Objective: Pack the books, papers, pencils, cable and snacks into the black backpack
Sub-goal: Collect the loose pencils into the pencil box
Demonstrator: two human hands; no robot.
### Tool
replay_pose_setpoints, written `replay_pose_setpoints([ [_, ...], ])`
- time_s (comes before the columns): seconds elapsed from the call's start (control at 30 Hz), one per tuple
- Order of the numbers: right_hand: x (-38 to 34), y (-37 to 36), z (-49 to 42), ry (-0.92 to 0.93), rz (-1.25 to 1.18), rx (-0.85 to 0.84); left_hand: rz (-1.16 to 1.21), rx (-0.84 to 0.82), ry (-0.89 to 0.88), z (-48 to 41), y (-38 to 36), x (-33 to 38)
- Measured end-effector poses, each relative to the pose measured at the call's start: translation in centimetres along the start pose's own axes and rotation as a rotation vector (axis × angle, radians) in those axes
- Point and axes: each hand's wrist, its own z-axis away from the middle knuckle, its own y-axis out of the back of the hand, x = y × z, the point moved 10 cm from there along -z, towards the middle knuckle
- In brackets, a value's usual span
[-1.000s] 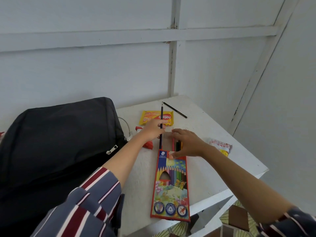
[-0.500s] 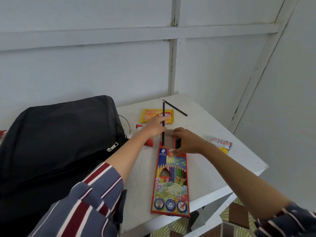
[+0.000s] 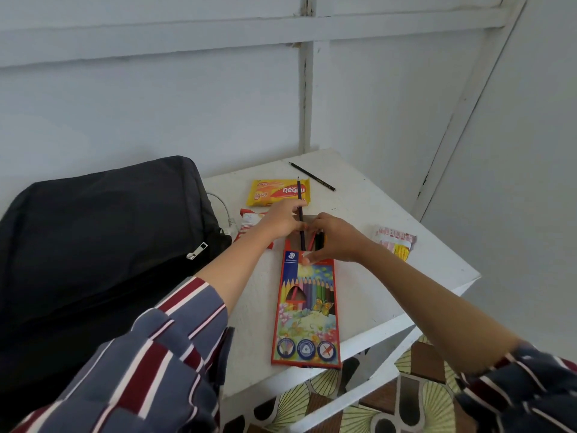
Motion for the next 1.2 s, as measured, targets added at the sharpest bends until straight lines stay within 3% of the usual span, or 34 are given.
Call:
replay_pose_setpoints([
  [0.2,0.6,0.0,0.0,-0.008,-0.020,0.055,-0.084,-0.059,-0.045,0.5,-1.0,0.5],
  [0.4,1.0,0.1,0.0,-0.019,-0.022,0.064,-0.159,-0.254,-0.026,0.9,-2.8,0.6],
  [0.77,1.2,0.1,0.0,-0.043,-0.036,0.077,-0.498,-0.247,-0.108,0.3,-2.7,0.5],
  [0.93,1.5,-0.1,-0.1,-0.044,-0.058,0.058,-0.227,-0.280,-0.098,0.5,-2.7,0.2],
  [1.03,1.6,-0.3,-0.3,-0.050,-0.059,0.035,-0.087,-0.141,-0.124,0.7,-1.4,0.4],
  [1.13,1.8,-0.3,-0.4,-0.066,-0.020,0.027,-0.069,-0.020,-0.106,0.9,-0.2,0.4],
  [1.2,1.8,-0.4,-0.4,-0.074,-0.016,0.016,-0.108,-0.093,-0.063,0.9,-0.9,0.0],
])
